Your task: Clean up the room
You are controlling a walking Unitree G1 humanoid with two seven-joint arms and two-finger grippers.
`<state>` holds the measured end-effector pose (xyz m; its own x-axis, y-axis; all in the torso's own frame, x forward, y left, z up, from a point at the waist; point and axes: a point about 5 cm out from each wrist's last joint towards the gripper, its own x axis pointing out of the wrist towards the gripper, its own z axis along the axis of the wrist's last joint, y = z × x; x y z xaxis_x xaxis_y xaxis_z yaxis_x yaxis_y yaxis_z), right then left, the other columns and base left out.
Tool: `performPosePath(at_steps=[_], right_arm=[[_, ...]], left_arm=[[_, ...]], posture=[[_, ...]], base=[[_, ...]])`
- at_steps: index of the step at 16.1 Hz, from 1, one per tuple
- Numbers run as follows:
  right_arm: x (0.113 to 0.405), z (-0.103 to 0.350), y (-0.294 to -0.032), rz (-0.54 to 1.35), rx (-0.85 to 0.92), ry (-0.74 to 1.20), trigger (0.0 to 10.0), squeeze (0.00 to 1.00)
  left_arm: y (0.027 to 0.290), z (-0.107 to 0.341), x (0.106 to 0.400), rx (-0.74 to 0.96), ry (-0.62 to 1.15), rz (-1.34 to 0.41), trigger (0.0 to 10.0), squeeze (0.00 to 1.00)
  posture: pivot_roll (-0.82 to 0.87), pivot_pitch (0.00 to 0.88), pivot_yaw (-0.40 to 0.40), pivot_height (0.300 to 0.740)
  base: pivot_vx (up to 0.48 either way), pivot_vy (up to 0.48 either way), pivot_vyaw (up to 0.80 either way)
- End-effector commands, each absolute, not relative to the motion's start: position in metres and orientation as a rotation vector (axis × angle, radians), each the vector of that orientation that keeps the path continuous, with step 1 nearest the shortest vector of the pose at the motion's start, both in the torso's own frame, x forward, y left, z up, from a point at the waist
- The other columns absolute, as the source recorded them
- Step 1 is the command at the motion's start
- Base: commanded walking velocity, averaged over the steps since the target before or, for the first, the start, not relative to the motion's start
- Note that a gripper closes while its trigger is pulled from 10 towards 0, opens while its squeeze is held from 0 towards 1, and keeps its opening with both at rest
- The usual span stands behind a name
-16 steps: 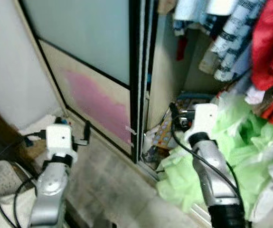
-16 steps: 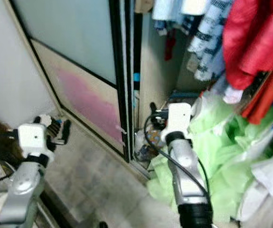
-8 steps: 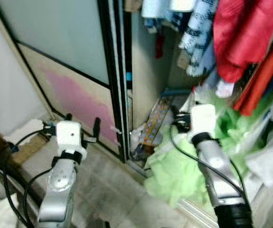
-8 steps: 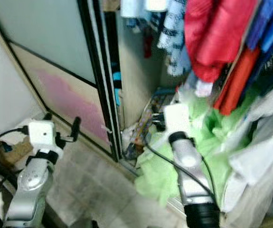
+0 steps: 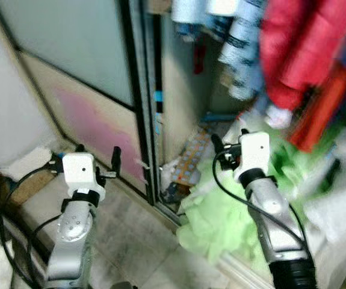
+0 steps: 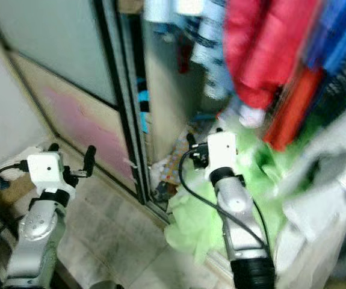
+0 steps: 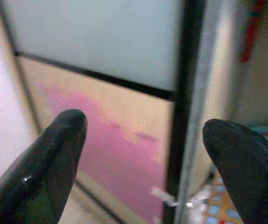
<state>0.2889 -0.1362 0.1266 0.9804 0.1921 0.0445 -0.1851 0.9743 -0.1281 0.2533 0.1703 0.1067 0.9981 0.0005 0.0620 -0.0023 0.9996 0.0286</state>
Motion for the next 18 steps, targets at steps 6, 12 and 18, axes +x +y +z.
performPosePath(at_steps=[6, 12, 18], right_arm=[[0.2899, 0.1328, -0.129, 0.225, -0.116, -0.084, 10.0, 0.0], [0.289, 0.1327, -0.1271, 0.233, -0.113, -0.087, 10.0, 0.0], [0.2913, 0.1347, -0.1268, 0.236, -0.11, -0.096, 10.0, 0.0]], left_arm=[[0.1737, 0.1068, 0.2533, 0.057, -0.059, 0.015, 10.0, 0.0], [0.1735, 0.107, 0.2529, 0.059, -0.058, 0.019, 10.0, 0.0], [0.1734, 0.1072, 0.2549, 0.061, -0.058, 0.016, 10.0, 0.0]], posture=[[-0.1, 0.0, 0.0, 0.74], [-0.1, 0.0, 0.0, 0.74], [-0.1, 0.0, 0.001, 0.74]], base=[[0.0, 0.0, 0.8], [0.0, 0.0, 0.8], [0.0, 0.0, 0.8]])
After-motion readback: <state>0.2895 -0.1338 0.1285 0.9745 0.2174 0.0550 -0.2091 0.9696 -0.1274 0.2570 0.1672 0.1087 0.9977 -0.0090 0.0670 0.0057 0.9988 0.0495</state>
